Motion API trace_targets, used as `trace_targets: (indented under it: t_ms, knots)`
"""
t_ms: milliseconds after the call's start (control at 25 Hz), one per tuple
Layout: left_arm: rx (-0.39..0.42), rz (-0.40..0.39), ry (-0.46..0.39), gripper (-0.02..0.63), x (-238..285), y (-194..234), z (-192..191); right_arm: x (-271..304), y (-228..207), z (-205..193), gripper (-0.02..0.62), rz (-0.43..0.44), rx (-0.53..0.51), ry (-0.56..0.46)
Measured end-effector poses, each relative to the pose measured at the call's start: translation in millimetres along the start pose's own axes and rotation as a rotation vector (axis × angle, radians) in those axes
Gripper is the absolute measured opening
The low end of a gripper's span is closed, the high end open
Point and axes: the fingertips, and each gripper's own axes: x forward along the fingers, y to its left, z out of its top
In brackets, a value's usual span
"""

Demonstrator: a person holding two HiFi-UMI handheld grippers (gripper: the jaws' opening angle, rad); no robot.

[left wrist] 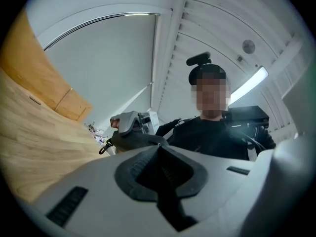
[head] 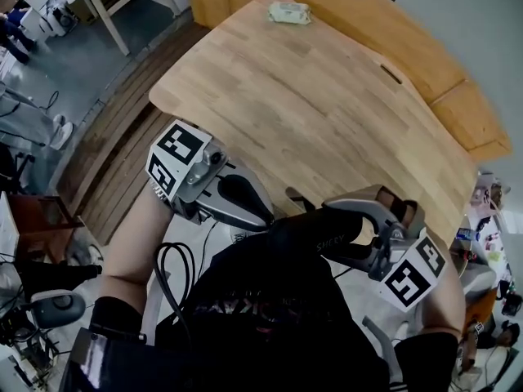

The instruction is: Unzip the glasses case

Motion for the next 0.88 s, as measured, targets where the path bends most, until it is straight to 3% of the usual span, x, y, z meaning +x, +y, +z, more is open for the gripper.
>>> trace_targets:
  t_ms: [160,320,600,880]
  knots:
    - [0.009,-0.013,-0.002,0.031,-3.7,-10.4,-2.3,3.8,1.9,10.1,0.35,-0.004,-0.022,0.003]
    - [0.041,0.036,0.005,0.026,-6.5,-11.0,-2.1,6.7,1.1,8.9,0.35,-0.007,-0.01,0.013]
    - [0.152,0.229,0.01,0.015,-11.7,-2.2,1.6,6.7,-3.0,2.7,0.348,-0.045,0.05,-0.003]
    - [0.257,0.425,-0.043,0.014,-23.9,11.2,12.3,9.4,-14.9,-5.1,0.345,-0.081,0.185,-0.063]
